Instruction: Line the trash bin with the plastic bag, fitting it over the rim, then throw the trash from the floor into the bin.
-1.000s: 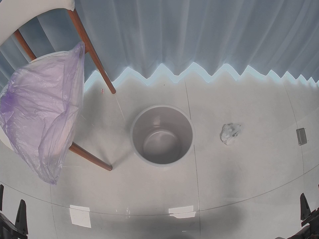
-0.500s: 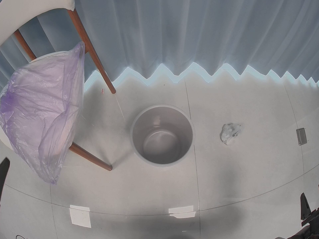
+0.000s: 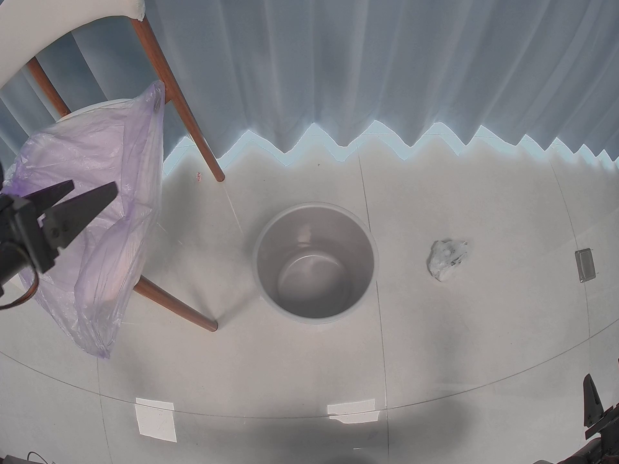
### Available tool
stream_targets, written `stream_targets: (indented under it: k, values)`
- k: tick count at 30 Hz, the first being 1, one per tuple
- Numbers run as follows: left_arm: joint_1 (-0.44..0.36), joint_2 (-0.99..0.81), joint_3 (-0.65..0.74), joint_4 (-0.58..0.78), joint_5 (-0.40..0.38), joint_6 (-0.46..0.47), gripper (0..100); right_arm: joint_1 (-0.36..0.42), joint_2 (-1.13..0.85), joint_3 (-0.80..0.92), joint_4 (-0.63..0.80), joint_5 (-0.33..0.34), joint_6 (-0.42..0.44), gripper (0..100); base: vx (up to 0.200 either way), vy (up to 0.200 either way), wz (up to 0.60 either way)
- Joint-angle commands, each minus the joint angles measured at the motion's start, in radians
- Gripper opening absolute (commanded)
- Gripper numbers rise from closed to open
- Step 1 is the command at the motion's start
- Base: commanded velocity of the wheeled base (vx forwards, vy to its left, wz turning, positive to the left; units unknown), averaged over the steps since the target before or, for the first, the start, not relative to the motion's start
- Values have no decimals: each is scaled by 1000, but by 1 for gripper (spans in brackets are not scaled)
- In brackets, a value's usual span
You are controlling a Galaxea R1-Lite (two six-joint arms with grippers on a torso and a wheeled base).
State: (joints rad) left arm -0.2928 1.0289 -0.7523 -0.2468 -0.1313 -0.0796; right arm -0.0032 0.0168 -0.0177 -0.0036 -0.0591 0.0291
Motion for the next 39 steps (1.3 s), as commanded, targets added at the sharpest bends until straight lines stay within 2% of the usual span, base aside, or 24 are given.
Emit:
stream_targets:
  k: [1, 2, 3, 6, 8, 9, 10, 19, 21, 25, 29, 39]
  values:
    - [-98, 226, -102, -9, 174, 1, 100, 0, -17, 18, 1, 1, -3, 100, 0, 0, 0]
    - [-105, 234, -107, -9, 194, 1, 100, -1, -17, 18, 1, 1, -3, 100, 0, 0, 0]
    - [-147, 283, -136, -11, 315, 7, 100, 0, -17, 18, 1, 1, -6, 100, 0, 0, 0]
    - [-226, 329, -170, -2, 467, 38, 100, 0, -17, 18, 1, 4, -11, 100, 0, 0, 0]
    - [-229, 341, -171, 35, 542, 98, 100, 0, -17, 18, 1, 4, -12, 100, 0, 0, 0]
    - [-229, 341, -171, 35, 542, 98, 100, 0, -17, 18, 1, 4, -12, 100, 0, 0, 0]
    - [-227, 352, -173, 73, 579, 175, 100, 0, -17, 18, 1, 4, -11, 100, 0, 0, 0]
    - [-224, 431, -219, 92, 680, 271, 100, 0, -17, 18, 1, 4, -9, 100, 0, 0, 0]
    - [-189, 454, -237, 92, 699, 310, 100, 0, -17, 18, 1, 4, -8, 100, 0, 0, 0]
    - [-174, 476, -243, 92, 707, 319, 100, 0, -17, 18, 1, 4, -6, 100, 0, 0, 0]
    - [-152, 490, -240, 89, 760, 339, 100, -1, -17, 18, 1, 4, -6, 100, 0, 0, 0]
    - [-143, 545, -260, 80, 757, 342, 100, 0, -17, 18, 1, 4, -5, 100, 0, 0, 0]
